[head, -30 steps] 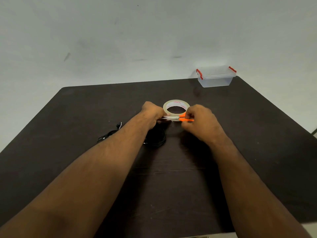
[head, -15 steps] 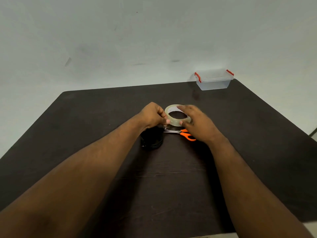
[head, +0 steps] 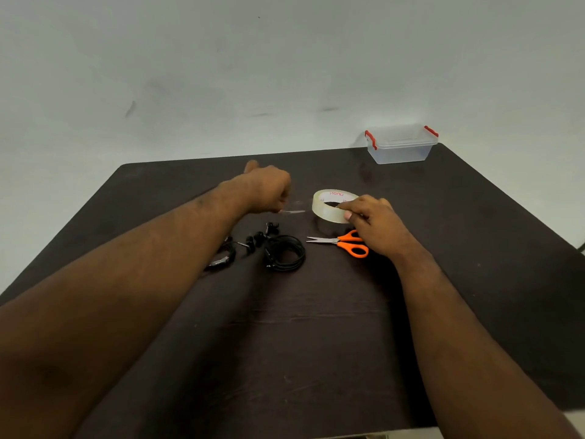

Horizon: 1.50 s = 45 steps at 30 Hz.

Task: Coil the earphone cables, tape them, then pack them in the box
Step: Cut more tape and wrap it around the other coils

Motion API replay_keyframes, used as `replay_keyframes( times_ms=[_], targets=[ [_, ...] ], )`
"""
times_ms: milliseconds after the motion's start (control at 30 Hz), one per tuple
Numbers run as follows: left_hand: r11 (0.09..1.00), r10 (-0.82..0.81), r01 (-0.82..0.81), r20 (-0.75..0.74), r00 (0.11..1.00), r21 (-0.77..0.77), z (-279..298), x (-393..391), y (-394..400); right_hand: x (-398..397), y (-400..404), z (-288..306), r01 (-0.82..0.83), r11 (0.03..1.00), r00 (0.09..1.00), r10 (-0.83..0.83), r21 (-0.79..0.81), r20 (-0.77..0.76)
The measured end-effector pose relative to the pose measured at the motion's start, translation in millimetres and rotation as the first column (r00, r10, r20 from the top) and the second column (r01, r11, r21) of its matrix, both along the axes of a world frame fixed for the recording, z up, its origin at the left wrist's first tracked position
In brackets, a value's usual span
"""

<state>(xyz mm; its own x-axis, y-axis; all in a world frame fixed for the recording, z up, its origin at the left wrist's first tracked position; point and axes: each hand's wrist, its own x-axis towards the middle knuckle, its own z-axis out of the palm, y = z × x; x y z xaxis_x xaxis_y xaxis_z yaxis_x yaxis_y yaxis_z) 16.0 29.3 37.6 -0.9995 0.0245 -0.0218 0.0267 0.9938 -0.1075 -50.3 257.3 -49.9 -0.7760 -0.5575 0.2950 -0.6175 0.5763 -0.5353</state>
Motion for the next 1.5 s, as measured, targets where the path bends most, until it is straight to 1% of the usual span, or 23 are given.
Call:
replay_keyframes(
  times_ms=[100,167,200,267,333,367,467,600,667,733,800,900,933,1000,1067,1100,1200,1267,1300,1333,1400,1433,1500],
  targets=[
    [0.995,-0.016,0.013,-0.027,1.0,-0.101,1.5,4.4,-11.6,-0.4,2.4,0.5,0.008,1.0,0.999,-0.007,-0.019,0.046],
    [0.996,-0.001,-0.004,-0.057,0.998,-0.091,2.7,8.7,-19.0,2.6,-0.2,0.5,0.017,0.999,0.996,-0.012,-0.048,0.092],
    [0.999,0.008,-0.011,-0.071,0.997,-0.039,3.2,11.8,-22.7,5.3,-2.8,0.5,0.016,0.999,0.995,-0.013,-0.037,0.095],
    [0.988,0.026,-0.014,-0.08,0.996,0.151,4.7,19.6,-30.2,8.7,-6.5,-0.1,0.027,1.0,0.998,-0.028,0.016,0.061],
    [0.946,0.029,-0.015,-0.038,0.999,0.325,6.4,29.7,-35.9,8.4,-7.8,-1.2,0.061,0.998,0.998,-0.061,0.02,-0.003],
    [0.931,0.03,-0.021,-0.017,0.999,0.365,6.5,34.5,-37.6,7.8,-7.9,-1.8,0.068,0.998,0.998,-0.067,0.001,-0.019],
    [0.926,0.031,-0.017,-0.033,0.999,0.376,3.7,45.6,-39.2,6.6,-8.8,-4.4,0.028,0.999,0.998,-0.031,-0.044,-0.05],
    [0.929,0.074,-0.023,-0.125,0.989,0.369,-5.4,55.0,-44.3,1.7,-6.0,-8.0,0.111,0.992,0.992,-0.114,-0.06,-0.051],
    [0.916,0.135,-0.059,-0.167,0.977,0.397,-13.2,58.3,-47.1,0.2,-5.6,-8.9,0.107,0.994,0.994,-0.108,-0.029,-0.027],
    [0.874,0.212,-0.076,-0.235,0.949,0.479,-20.8,59.3,-44.3,1.4,-7.7,-9.1,0.099,0.995,0.995,-0.099,-0.015,-0.023],
    [0.799,0.264,-0.053,-0.27,0.926,0.598,-27.0,57.1,-34.4,2.0,-8.8,-8.0,0.113,0.993,0.993,-0.113,-0.029,-0.023],
    [0.725,0.22,-0.037,-0.181,0.958,0.688,-33.5,49.2,-14.0,1.2,-8.4,-5.8,0.124,0.992,0.992,-0.124,-0.007,-0.003],
    [0.732,0.175,-0.036,-0.137,0.975,0.681,-35.0,45.5,-7.0,1.0,-8.2,-5.2,0.129,0.992,0.992,-0.129,-0.007,0.007],
    [0.789,0.103,-0.059,-0.038,0.994,0.612,-37.3,37.5,6.6,0.6,-7.4,-4.3,0.144,0.989,0.99,-0.144,-0.015,0.012],
    [0.837,0.123,-0.134,0.056,0.991,0.531,-40.5,31.5,17.1,0.4,-6.9,-3.8,0.153,0.988,0.988,-0.153,-0.013,0.003],
    [0.833,0.154,-0.168,0.071,0.986,0.528,-43.4,28.5,20.1,0.3,-6.5,-3.6,0.156,0.988,0.988,-0.156,-0.011,0.003],
    [0.729,0.261,-0.214,0.026,0.965,0.65,-53.6,22.8,20.0,1.0,-6.5,-3.0,0.163,0.987,0.987,-0.163,-0.016,0.007],
    [0.697,0.307,-0.214,-0.015,0.952,0.684,-57.9,20.9,14.6,0.8,-6.5,-2.5,0.173,0.985,0.985,-0.173,-0.026,0.006],
    [0.718,0.311,-0.203,-0.045,0.949,0.665,-59.0,19.9,11.0,0.5,-6.1,-2.4,0.18,0.983,0.984,-0.18,-0.029,0.013],
    [0.766,0.297,-0.184,-0.085,0.951,0.615,-59.6,18.8,6.6,0.1,-5.5,-2.3,0.184,0.982,0.983,-0.183,-0.032,0.025],
    [0.877,0.238,-0.139,-0.164,0.957,0.46,-61.3,17.3,-5.8,-1.9,-3.7,-1.7,0.19,0.981,0.98,-0.188,-0.034,0.07],
    [0.909,0.218,-0.126,-0.196,0.956,0.398,-62.4,17.5,-13.5,-3.4,-2.6,-1.3,0.195,0.98,0.977,-0.192,-0.025,0.092],
    [0.929,0.214,-0.118,-0.25,0.944,0.35,-64.2,19.9,-28.3,-6.5,-0.6,-1.7,0.205,0.979,0.972,-0.205,0.019,0.118]
  ],
)
